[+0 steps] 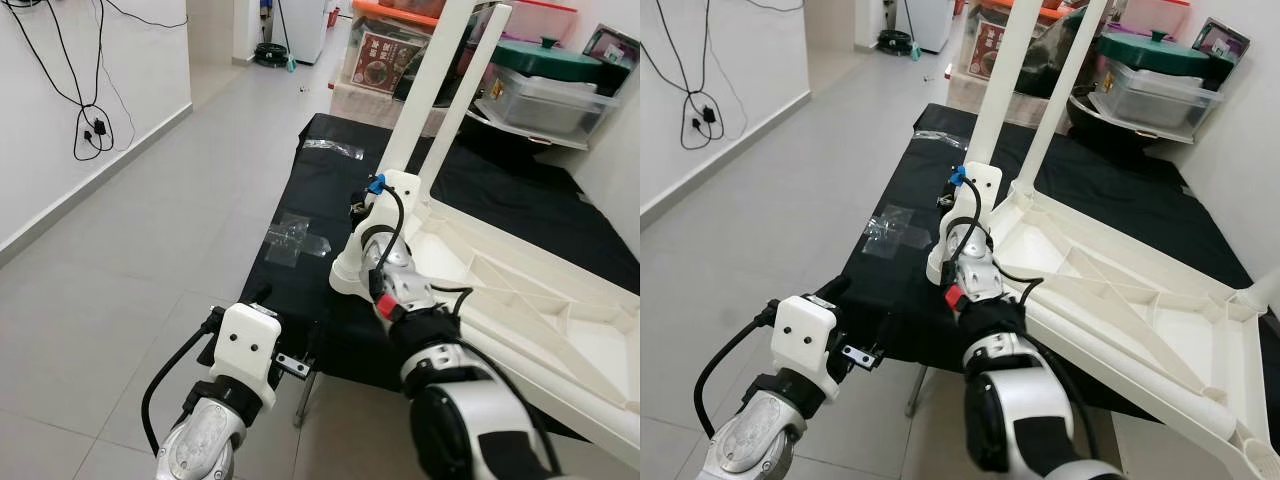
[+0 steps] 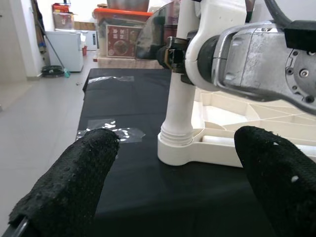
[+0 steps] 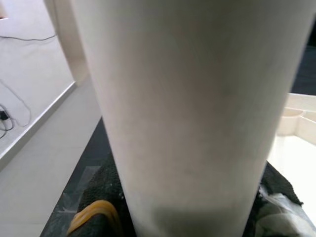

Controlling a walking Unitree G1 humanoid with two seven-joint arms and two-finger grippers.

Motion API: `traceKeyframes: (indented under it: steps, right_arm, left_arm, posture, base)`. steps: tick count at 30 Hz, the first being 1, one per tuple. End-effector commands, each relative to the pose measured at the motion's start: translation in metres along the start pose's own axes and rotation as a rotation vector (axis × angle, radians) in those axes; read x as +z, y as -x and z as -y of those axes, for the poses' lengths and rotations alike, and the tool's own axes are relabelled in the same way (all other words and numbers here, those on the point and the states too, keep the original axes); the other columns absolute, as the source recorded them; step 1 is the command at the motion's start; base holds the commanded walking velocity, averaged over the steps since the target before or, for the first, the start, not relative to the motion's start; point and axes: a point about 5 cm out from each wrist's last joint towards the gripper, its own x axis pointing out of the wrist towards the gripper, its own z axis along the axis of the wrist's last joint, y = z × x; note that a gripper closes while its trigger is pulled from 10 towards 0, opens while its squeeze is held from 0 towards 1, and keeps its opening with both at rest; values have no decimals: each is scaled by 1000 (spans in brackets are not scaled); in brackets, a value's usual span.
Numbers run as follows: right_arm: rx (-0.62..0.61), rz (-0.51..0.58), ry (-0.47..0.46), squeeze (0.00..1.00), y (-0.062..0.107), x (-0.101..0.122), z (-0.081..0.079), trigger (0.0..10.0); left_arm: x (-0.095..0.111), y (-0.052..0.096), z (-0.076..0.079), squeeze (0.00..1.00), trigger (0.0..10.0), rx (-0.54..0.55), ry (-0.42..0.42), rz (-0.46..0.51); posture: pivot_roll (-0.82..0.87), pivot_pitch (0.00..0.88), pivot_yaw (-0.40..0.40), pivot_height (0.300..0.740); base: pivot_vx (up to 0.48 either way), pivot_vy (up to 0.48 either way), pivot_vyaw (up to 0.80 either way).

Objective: Building children table

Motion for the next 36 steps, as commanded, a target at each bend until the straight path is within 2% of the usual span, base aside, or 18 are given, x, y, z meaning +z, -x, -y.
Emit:
traceKeyframes:
  steps: [1, 3, 4, 12, 13, 14, 19, 21, 23, 25, 28, 29, 30, 32, 33, 34, 35, 36]
  right_arm:
    - [24, 6, -99, 0, 6, -5, 0, 10000]
    - [38, 23, -80, 0, 7, -4, -2, 10000]
    - [83, 56, -62, 1000, 12, -3, -4, 10000]
    - [159, 128, -45, 1000, 27, -1, -5, 10000]
    - [231, 141, -21, 0, 33, -3, -2, 10000]
    - [231, 141, -21, 0, 33, -3, -2, 10000]
    - [376, 147, 82, 0, 53, -15, 25, 10000]
    - [411, 106, 96, 0, 61, -23, 47, 10000]
    - [419, 95, 99, 0, 64, -25, 53, 10000]
    - [404, 72, 147, 0, 72, -27, 75, 10000]
    - [404, 72, 147, 0, 72, -27, 75, 10000]
    - [385, 74, 186, 0, 74, -28, 85, 10000]
    - [267, 70, 212, 0, 72, -26, 106, 10000]
    - [267, 70, 212, 0, 72, -26, 106, 10000]
    - [117, 78, 268, 0, 69, -23, 133, 10000]
    - [117, 78, 268, 0, 69, -23, 133, 10000]
    - [-50, 80, 341, 0, 69, -18, 167, 10000]
    - [-50, 80, 341, 0, 69, -18, 167, 10000]
  left_arm:
    - [-2, -1, 1, 0, 10000, -2, -8, -2]
    - [-2, -1, 1, 0, 10000, -1, -8, -3]
    - [-2, -1, 1, 0, 10000, -1, -8, -3]
    - [-3, -1, 1, 0, 10000, -5, -10, -5]
    - [-3, -1, 1, 0, 10000, -4, -10, -6]
    - [-3, -1, 1, 0, 10000, -4, -10, -6]
    - [-3, -2, -1, 0, 10000, -3, -11, -5]
    - [-3, -1, -2, 0, 10000, -1, -10, -6]
    - [-3, -1, -2, 0, 10000, 0, -10, -6]
    - [-4, -1, -2, 0, 10000, 0, -10, -8]
    - [-4, -1, -2, 0, 10000, 0, -10, -8]
    - [-4, -1, -2, 0, 10000, 1, -9, -9]
    - [-4, -1, -3, 0, 10000, 11, -12, -14]
    - [-4, -1, -3, 0, 10000, 11, -12, -14]
    - [-4, -1, -6, 0, 10000, 23, -18, -17]
    - [-4, -1, -6, 0, 10000, 23, -18, -17]
    - [-5, -1, -10, 0, 10000, 46, -30, -26]
    - [-5, -1, -10, 0, 10000, 46, -30, -26]
  posture:
    - [117, 6, -179, 740]
    - [114, 2, -178, 740]
    - [110, 1, -175, 740]
    - [107, 3, -168, 740]
    - [103, 7, -168, 740]
    - [103, 7, -168, 740]
    - [93, 13, -165, 740]
    - [85, 15, -161, 740]
    - [85, 15, -161, 740]
    - [80, 17, -156, 740]
    - [80, 17, -156, 740]
    - [80, 17, -156, 740]
    - [82, 24, -159, 740]
    - [82, 24, -159, 740]
    - [82, 27, -156, 740]
    - [82, 27, -156, 740]
    - [79, 33, -150, 740]
    - [79, 33, -150, 740]
  base:
    - [0, 0, 0]
    - [0, 0, 0]
    - [0, 0, 0]
    - [0, 0, 0]
    - [0, 0, 0]
    - [0, 0, 0]
    - [0, 0, 0]
    - [0, 0, 0]
    - [0, 0, 0]
    - [0, 0, 0]
    - [0, 0, 0]
    - [0, 0, 0]
    - [0, 0, 0]
    - [0, 0, 0]
    - [0, 0, 0]
    - [0, 0, 0]
    - [0, 0, 0]
    - [0, 0, 0]
